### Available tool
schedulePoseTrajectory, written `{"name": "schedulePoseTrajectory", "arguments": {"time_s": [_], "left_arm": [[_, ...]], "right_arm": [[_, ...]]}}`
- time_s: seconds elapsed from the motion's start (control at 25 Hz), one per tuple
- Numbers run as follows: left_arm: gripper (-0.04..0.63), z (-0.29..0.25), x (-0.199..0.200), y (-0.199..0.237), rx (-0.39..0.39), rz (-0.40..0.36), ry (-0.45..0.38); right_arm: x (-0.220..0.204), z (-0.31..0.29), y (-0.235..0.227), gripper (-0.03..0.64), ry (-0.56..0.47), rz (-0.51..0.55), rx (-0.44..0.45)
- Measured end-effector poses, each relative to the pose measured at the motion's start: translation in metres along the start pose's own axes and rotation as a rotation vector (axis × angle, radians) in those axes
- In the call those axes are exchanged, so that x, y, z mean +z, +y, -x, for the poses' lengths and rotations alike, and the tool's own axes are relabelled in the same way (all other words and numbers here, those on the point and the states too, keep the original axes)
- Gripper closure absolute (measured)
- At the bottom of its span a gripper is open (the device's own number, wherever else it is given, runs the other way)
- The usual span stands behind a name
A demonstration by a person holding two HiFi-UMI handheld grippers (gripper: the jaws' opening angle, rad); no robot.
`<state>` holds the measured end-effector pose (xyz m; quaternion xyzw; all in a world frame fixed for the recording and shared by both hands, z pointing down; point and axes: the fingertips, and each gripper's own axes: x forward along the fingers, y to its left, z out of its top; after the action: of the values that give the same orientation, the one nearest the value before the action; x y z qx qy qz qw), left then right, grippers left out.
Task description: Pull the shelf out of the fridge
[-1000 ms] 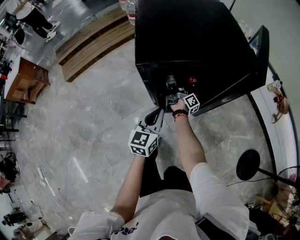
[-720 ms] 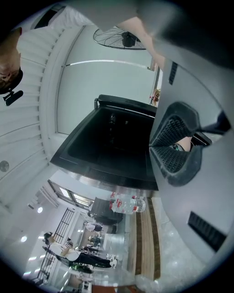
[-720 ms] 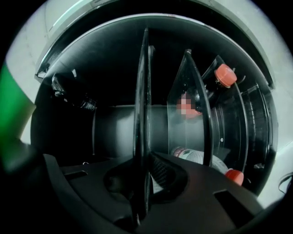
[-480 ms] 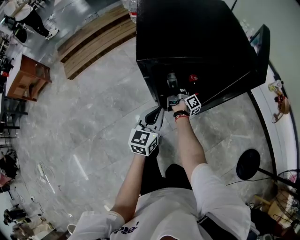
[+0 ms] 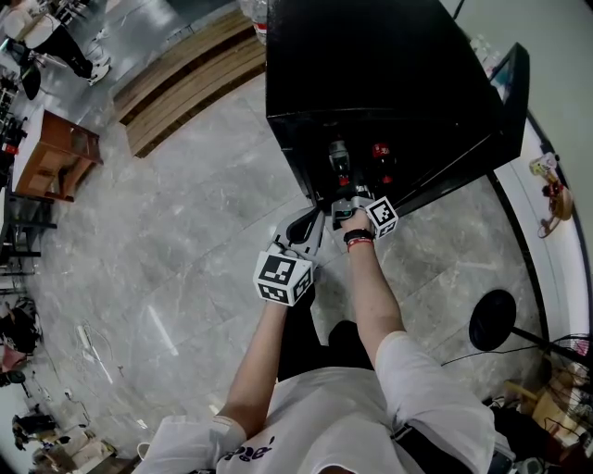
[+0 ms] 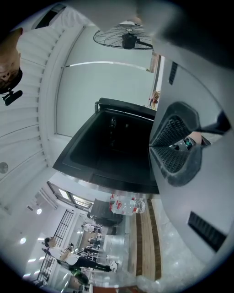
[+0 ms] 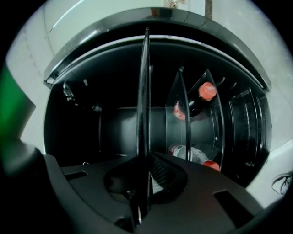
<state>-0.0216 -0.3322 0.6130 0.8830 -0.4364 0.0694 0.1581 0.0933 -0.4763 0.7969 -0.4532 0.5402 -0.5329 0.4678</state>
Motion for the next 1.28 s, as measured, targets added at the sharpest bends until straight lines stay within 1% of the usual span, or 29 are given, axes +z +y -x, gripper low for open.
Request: {"name": "schedulePoseTrajectory", "arguments": {"time_s": [0.28,0.44,0.8,1.28], "left_arm": [[0.577,0.004,-0.003,-0.006,-0.006,0.011,0.002],[0.577,0.007,-0.006,-0.008,-0.008,0.017,0.003],[0.577,0.013,-0.001,-0.016,-0.004,0.014,-0.002],[0.577,0.025,0.01,-0.033,-0.022,0.001,0.009]], "right_arm": [[-0.001,0.015,0.004,0.594,0.002,-0.006,0.002],[-0.001,0.026,0.002,0.594,0.008,-0.002,-0.013],[-0.004,0.042,0.006,0.594,0.039,-0.013,-0.038],[-0.004,0.078,0.006,0.594,0.035,-0.021,-0.045]]}}
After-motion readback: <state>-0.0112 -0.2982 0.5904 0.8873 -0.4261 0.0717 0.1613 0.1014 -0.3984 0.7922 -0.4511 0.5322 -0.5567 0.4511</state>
